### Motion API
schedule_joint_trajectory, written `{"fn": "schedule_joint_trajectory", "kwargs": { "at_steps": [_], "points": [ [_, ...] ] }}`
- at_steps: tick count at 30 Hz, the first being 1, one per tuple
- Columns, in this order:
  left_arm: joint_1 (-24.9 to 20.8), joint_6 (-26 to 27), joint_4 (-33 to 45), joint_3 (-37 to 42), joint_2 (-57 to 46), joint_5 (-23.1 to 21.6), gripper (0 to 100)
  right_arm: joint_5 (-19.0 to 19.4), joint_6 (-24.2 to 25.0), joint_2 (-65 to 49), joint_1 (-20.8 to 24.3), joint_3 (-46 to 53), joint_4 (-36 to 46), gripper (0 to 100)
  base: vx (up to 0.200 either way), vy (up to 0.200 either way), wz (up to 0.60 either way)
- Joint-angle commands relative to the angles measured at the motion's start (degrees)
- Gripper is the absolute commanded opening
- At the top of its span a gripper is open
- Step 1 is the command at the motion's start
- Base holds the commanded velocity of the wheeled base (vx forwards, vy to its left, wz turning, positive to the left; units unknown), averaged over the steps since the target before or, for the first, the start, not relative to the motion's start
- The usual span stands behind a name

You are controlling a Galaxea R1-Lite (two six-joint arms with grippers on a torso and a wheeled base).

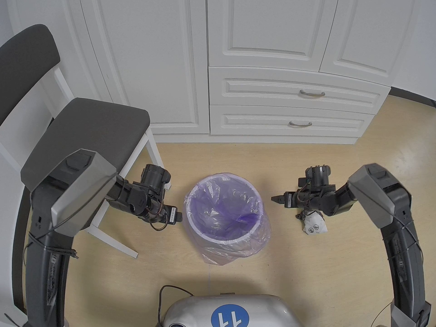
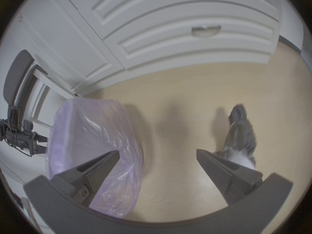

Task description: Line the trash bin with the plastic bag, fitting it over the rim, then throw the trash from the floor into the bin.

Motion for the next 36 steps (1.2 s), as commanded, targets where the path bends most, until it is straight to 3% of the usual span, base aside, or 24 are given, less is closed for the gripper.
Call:
{"fn": "schedule_joint_trajectory", "kwargs": {
  "at_steps": [1, 8, 12, 16, 19, 29, 35, 36],
  "points": [
    [-1.27, -0.39, -0.72, 10.82, -12.98, 5.42, 100, 2.27, -2.91, -10.76, -6.02, 3.88, 1.05, 100, 0.0, 0.0, 0.0],
    [-1.19, -0.47, -6.26, 21.02, -19.04, 5.42, 100, 1.57, -2.91, -8.39, -8.83, -4.64, 12.21, 100, 0.0, 0.0, 0.0],
    [-2.42, -0.74, -15.49, 28.05, -23.18, 5.77, 100, 0.69, -3.61, -3.73, -10.06, -12.03, 18.98, 100, 0.0, 0.0, 0.0],
    [-4.7, -0.65, -21.29, 34.29, -27.75, 5.59, 100, -3.61, -5.28, 3.48, -10.86, -19.94, 23.2, 100, 0.0, 0.0, 0.0],
    [-6.55, -0.74, -23.49, 37.36, -30.91, 5.42, 100, -5.28, -6.43, 6.9, -11.3, -20.36, 25.22, 100, 0.0, 0.0, 0.0],
    [-9.62, -3.73, -29.64, 43.69, -38.38, 5.59, 100, -5.37, -8.62, 11.47, -11.65, -20.36, 21.0, 100, 0.0, 0.0, 0.0],
    [-9.54, -3.73, -37.81, 50.02, -43.92, 5.5, 100, -5.2, -8.62, 16.22, -11.65, -20.36, 9.84, 100, 0.0, 0.0, 0.0],
    [-9.45, -3.81, -42.12, 53.54, -47.52, 5.42, 100, -5.46, -8.53, 18.15, -11.65, -20.36, 4.92, 100, 0.0, 0.0, 0.0]
  ]
}}
